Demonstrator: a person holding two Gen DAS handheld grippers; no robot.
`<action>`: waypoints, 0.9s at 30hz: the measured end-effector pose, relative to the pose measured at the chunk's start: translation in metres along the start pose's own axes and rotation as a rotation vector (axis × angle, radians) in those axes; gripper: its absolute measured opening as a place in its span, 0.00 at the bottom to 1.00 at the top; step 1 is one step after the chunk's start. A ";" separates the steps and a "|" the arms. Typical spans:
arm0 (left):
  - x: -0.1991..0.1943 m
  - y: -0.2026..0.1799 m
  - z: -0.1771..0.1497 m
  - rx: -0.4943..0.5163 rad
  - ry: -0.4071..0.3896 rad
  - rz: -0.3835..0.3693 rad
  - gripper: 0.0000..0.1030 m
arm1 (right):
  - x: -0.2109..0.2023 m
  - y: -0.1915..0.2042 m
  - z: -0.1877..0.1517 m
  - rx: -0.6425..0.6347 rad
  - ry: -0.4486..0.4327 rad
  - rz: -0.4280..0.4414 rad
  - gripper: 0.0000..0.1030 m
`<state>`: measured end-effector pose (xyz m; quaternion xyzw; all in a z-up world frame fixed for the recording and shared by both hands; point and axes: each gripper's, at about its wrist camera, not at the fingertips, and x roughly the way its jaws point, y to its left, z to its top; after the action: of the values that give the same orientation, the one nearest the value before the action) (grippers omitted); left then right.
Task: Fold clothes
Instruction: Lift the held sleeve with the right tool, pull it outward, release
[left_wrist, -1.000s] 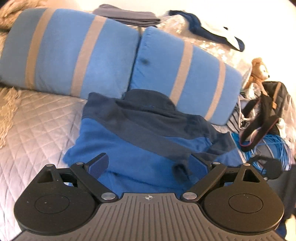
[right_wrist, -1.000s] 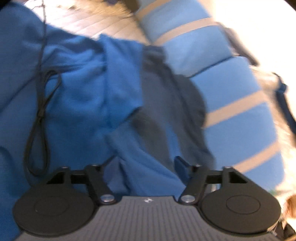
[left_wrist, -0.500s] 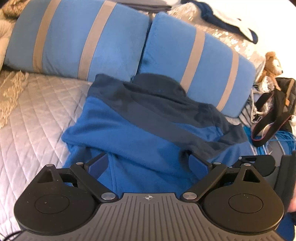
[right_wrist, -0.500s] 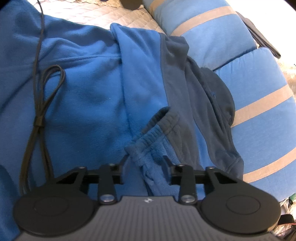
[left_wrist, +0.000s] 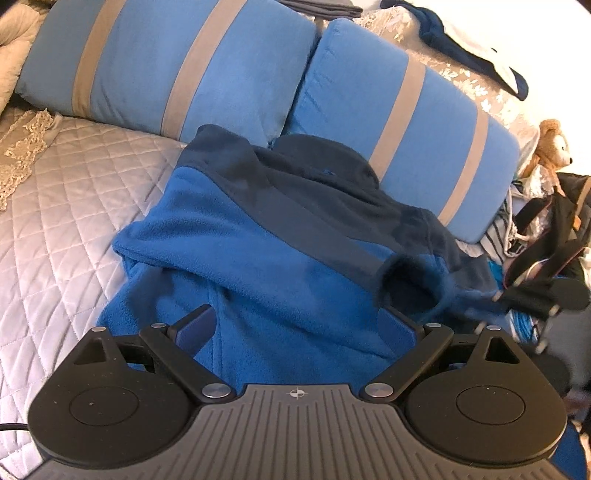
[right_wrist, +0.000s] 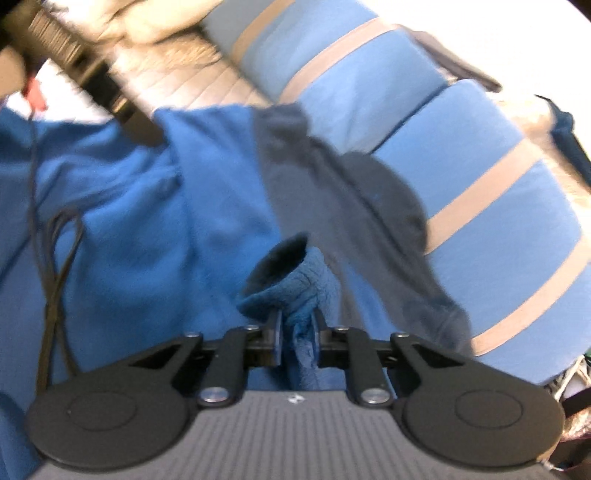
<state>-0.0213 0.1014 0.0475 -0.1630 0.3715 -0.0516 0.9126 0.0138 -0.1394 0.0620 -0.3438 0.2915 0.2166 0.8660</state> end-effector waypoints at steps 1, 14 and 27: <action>0.000 0.000 0.000 -0.003 0.003 0.001 0.93 | -0.003 -0.008 0.002 0.026 -0.013 -0.013 0.14; 0.003 0.001 0.002 -0.006 0.023 -0.005 0.93 | -0.077 -0.173 -0.041 0.489 -0.138 -0.278 0.07; 0.001 0.001 0.003 -0.009 0.018 -0.027 0.93 | -0.195 -0.327 -0.199 0.892 -0.083 -0.733 0.07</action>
<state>-0.0184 0.1027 0.0484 -0.1717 0.3777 -0.0639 0.9076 -0.0123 -0.5359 0.2245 -0.0154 0.1822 -0.2279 0.9564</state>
